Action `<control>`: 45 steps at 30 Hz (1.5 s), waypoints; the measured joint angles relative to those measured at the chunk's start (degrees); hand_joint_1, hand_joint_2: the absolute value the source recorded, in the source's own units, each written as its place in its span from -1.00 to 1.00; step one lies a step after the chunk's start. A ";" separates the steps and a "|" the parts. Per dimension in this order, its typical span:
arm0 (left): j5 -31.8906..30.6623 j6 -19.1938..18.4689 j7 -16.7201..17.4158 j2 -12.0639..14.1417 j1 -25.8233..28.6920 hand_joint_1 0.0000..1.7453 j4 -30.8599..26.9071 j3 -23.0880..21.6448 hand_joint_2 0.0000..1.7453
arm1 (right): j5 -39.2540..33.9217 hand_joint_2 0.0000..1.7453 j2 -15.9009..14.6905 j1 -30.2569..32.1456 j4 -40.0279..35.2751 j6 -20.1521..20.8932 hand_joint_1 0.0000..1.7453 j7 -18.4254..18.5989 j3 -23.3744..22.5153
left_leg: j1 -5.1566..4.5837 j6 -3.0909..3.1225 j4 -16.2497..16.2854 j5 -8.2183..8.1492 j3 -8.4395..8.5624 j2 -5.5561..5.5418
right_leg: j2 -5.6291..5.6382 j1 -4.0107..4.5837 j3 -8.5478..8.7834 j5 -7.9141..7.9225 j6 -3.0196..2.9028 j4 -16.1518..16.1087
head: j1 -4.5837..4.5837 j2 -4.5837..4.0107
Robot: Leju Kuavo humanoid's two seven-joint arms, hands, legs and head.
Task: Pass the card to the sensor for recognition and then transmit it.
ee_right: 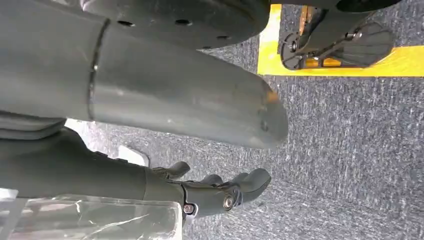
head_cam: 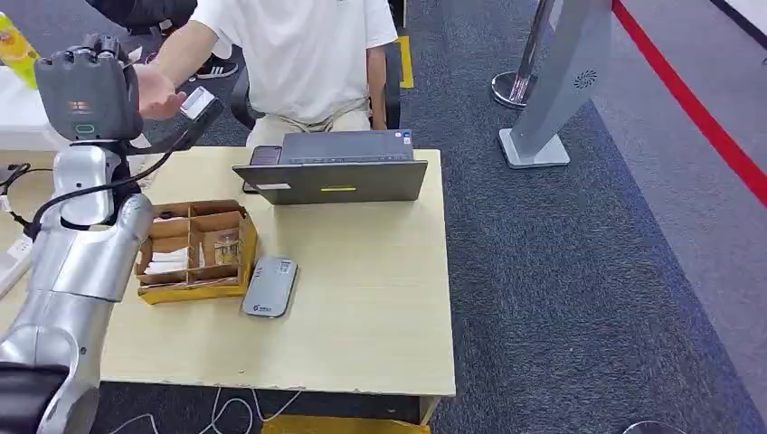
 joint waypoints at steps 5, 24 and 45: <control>-0.37 0.26 0.09 -0.63 -0.93 1.00 3.07 0.00 1.00 | -0.18 -1.00 0.02 -0.01 0.00 -0.07 -1.00 -0.07 0.00 | -0.01 0.00 0.00 -0.01 -0.01 0.00 | 0.01 -0.01 -0.02 0.00 0.00 -0.01 | 0.00 0.00; 1.76 -3.07 0.35 -4.07 -0.63 -1.00 6.04 -0.02 1.00 | -1.62 -1.00 0.02 -0.01 0.00 -0.04 -1.00 0.09 -0.02 | -0.01 0.00 0.01 -0.01 -0.02 0.01 | 0.01 -0.01 -0.03 0.00 0.00 -0.01 | 0.00 0.00; 10.40 -10.82 -0.98 8.20 54.52 -1.00 -52.63 -15.69 1.00 | -9.99 -1.00 0.00 0.22 -0.02 -2.49 -1.00 1.27 -6.40 | 0.00 -0.06 -0.09 -0.49 0.01 0.32 | 0.24 0.00 -0.10 -0.44 0.03 -0.06 | -0.04 0.00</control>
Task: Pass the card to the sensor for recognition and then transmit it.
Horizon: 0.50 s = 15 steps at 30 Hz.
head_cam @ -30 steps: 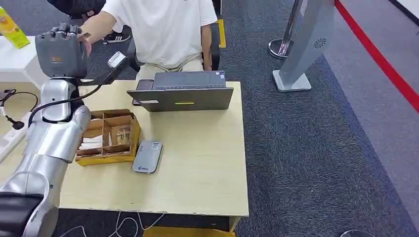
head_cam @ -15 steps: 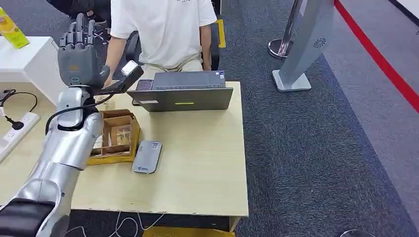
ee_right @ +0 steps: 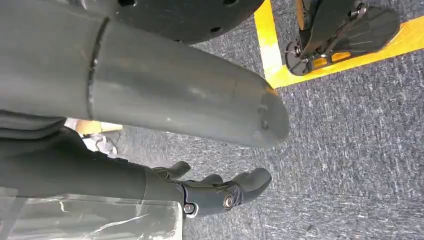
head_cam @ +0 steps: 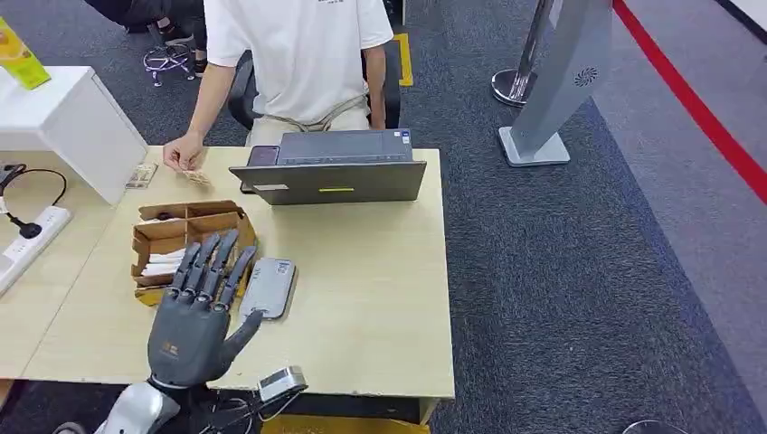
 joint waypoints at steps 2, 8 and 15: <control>0.68 -3.11 1.38 0.83 1.07 -1.00 -0.48 0.35 1.00 | 0.22 -1.00 -0.02 -0.01 0.00 0.00 -1.00 0.46 -0.17 | 0.00 0.02 0.00 0.03 0.02 -0.07 | -0.12 0.00 -0.01 0.00 0.00 0.00 | 0.02 0.00; 0.13 -9.20 4.96 -0.11 -2.83 -1.00 7.46 6.20 1.00 | 2.08 -1.00 -0.15 -0.14 0.00 0.52 -1.00 1.38 -0.20 | -0.01 0.06 0.00 0.23 0.03 -0.20 | -0.24 0.00 0.12 0.24 -0.06 0.00 | -0.02 0.00; -1.42 -9.79 7.78 -2.49 -6.83 -1.00 17.89 11.31 1.00 | 3.59 -1.00 -0.31 -0.16 0.00 1.14 -1.00 1.40 0.48 | -0.02 0.10 0.03 0.32 0.03 -0.19 | -0.21 -0.01 0.11 0.29 -0.03 0.00 | 0.02 0.00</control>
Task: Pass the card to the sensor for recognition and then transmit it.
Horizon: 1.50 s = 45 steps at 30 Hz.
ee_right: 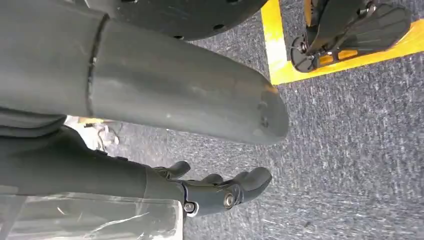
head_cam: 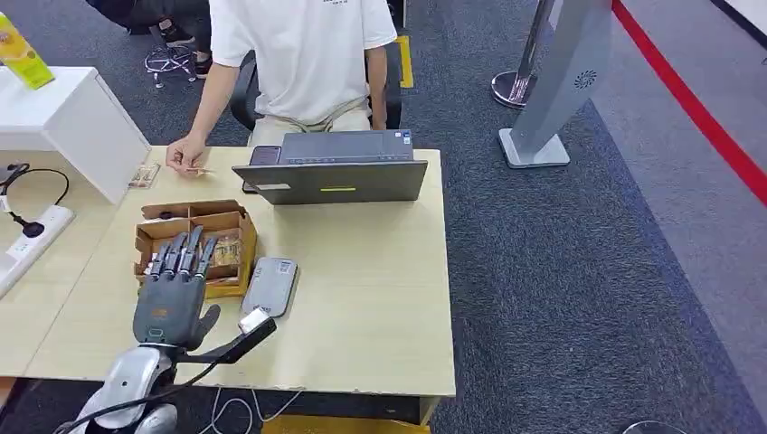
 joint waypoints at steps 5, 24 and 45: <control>0.20 0.00 -0.42 -1.51 -1.93 -1.00 6.72 3.77 1.00 | 0.46 -1.00 -0.22 0.01 0.00 0.26 -1.00 0.35 0.35 | 0.01 -0.02 0.00 0.02 -0.01 -0.01 | 0.01 0.01 -0.02 0.00 0.00 0.00 | 0.00 0.00; -0.22 4.39 -3.63 -5.90 -4.20 -1.00 12.93 5.91 1.00 | 1.64 -1.00 -0.59 0.03 0.00 1.22 -1.00 0.09 1.94 | 0.00 -0.02 0.01 0.02 -0.02 -0.01 | 0.00 0.00 -0.02 0.00 0.00 0.00 | 0.02 0.00; -0.28 5.44 -3.30 -7.83 -8.36 -1.00 19.27 7.59 1.00 | 2.32 -1.00 -0.81 0.05 0.00 1.38 -1.00 -0.04 3.28 | 0.00 -0.02 0.01 0.02 -0.02 -0.01 | 0.01 0.00 -0.02 0.00 0.00 0.00 | 0.00 0.00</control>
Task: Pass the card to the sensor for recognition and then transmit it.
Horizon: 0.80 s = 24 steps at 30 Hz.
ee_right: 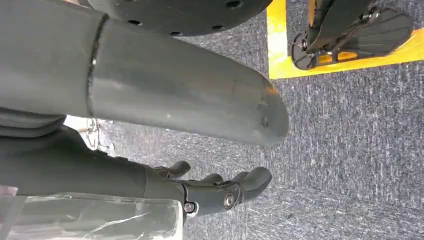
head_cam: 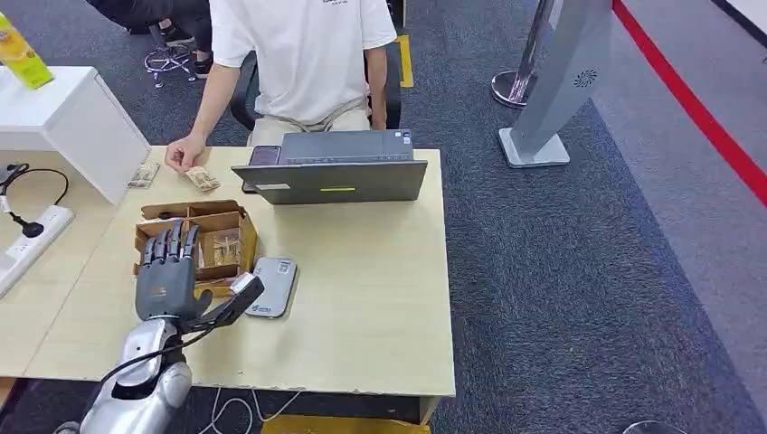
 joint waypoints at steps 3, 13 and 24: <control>0.09 0.13 0.00 -0.02 -0.06 -1.00 0.70 0.15 1.00 | 0.02 -1.00 -0.04 0.01 0.00 0.00 -1.00 0.00 0.20 | 0.00 0.00 0.00 0.00 -0.01 0.00 | 0.00 0.00 -0.01 0.00 0.00 0.00 | 0.00 0.00; 0.50 0.00 -0.68 -0.04 -0.03 1.00 2.03 0.33 1.00 | 0.09 -1.00 -0.07 0.02 0.00 0.04 -1.00 -0.09 0.33 | 0.00 0.00 0.00 0.00 0.00 0.00 | 0.00 0.00 0.00 0.00 0.00 0.00 | 0.00 0.00; 1.18 -0.13 -1.25 -0.04 0.04 1.00 2.27 0.44 1.00 | 0.11 -1.00 -0.09 0.04 0.00 0.04 -1.00 -0.17 0.35 | 0.00 0.00 0.00 0.00 -0.01 0.00 | 0.00 0.00 0.00 0.00 0.00 0.00 | 0.00 0.00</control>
